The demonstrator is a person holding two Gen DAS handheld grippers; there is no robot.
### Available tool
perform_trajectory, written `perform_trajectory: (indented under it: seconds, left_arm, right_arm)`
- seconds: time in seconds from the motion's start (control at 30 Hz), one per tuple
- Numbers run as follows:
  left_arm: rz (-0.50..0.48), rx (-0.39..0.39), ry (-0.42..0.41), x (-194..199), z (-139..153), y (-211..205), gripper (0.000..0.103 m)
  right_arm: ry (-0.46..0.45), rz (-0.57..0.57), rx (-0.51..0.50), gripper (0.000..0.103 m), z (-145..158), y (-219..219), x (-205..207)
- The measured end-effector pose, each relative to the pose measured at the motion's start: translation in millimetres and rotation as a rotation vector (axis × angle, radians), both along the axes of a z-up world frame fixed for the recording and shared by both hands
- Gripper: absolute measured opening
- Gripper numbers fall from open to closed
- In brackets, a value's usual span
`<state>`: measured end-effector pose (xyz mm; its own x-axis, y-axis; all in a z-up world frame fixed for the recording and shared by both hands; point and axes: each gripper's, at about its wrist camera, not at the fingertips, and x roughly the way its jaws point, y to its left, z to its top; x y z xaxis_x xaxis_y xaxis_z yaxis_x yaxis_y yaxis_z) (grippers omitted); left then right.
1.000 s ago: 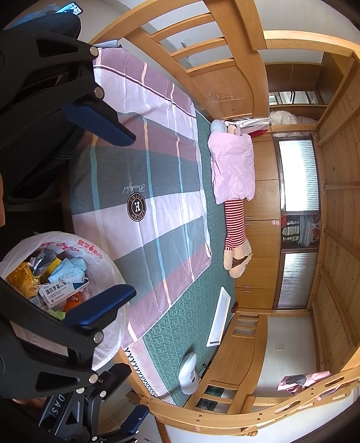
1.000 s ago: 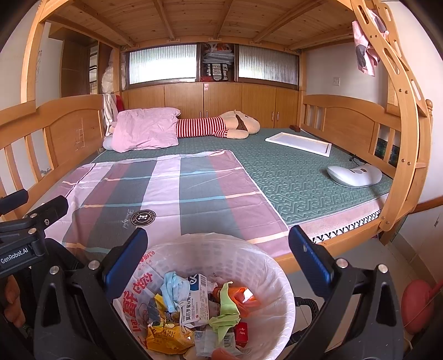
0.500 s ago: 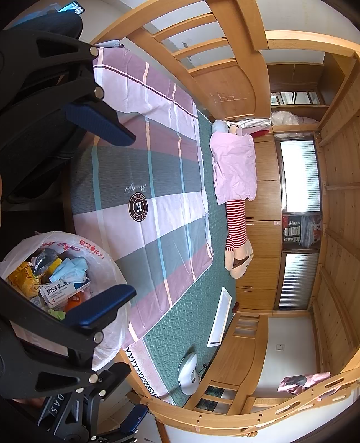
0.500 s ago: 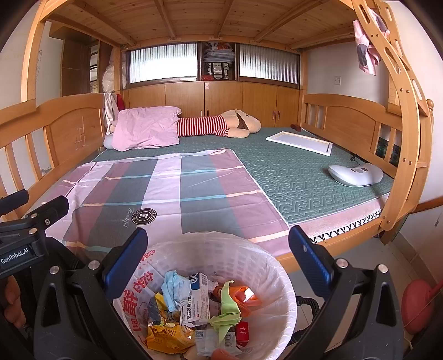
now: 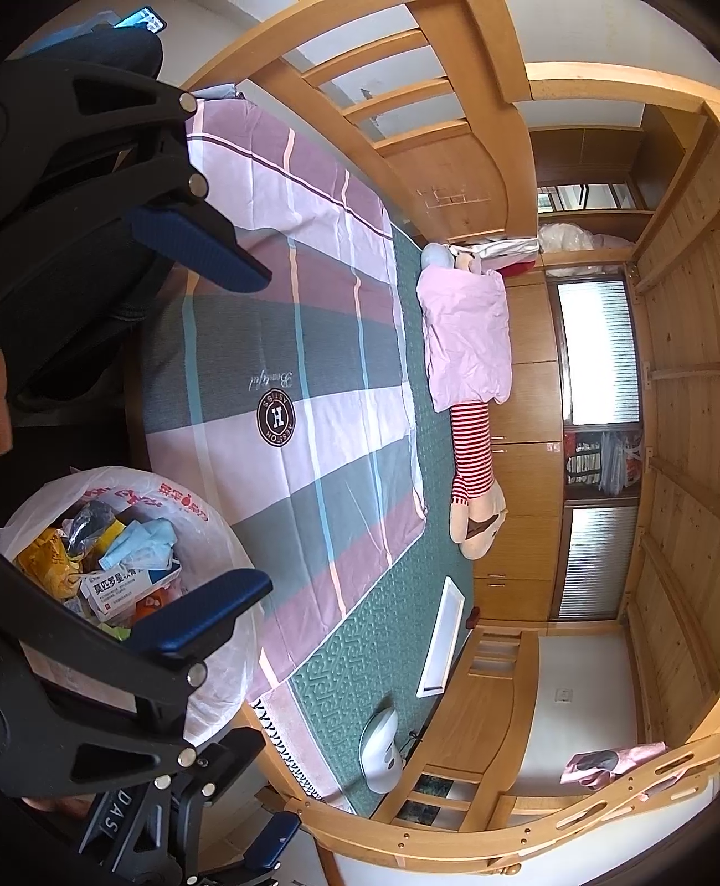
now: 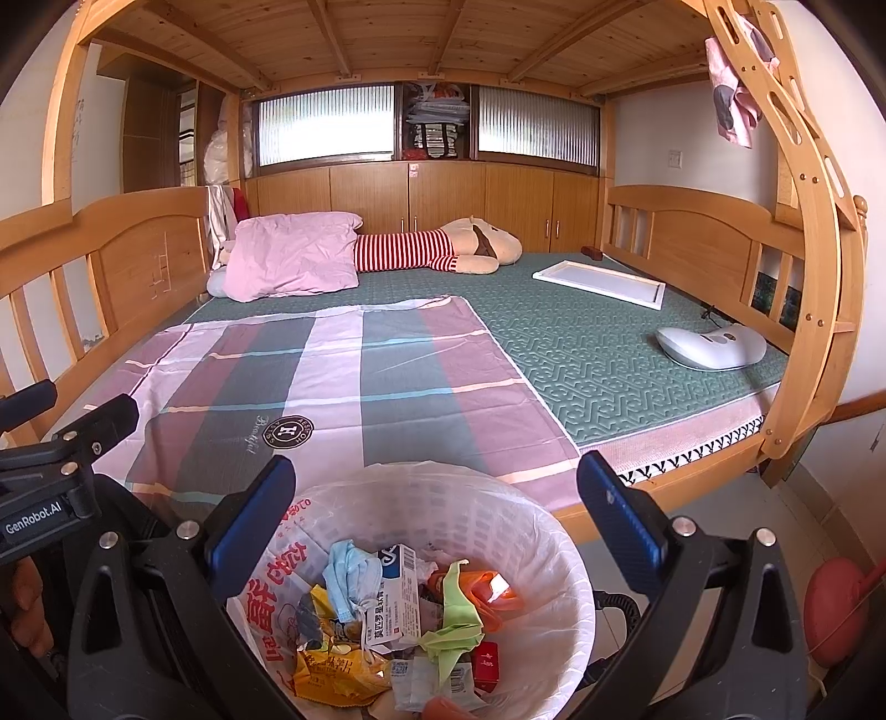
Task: Collect trash
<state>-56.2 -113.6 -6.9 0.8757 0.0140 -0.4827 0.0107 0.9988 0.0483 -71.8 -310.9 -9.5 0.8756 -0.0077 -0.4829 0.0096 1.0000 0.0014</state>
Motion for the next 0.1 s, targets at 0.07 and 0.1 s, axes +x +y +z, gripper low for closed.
perform_trajectory:
  seconds: [0.07, 0.1]
  left_arm:
    - [0.005, 0.001, 0.005, 0.6, -0.4, 0.4, 0.099]
    - [0.006, 0.001, 0.007, 1.8, -0.1, 0.9, 0.099]
  right_arm:
    - [0.0, 0.0, -0.001, 0.099, -0.7, 0.4, -0.3]
    - [0.0, 0.0, -0.001, 0.099, 0.2, 0.0, 0.0]
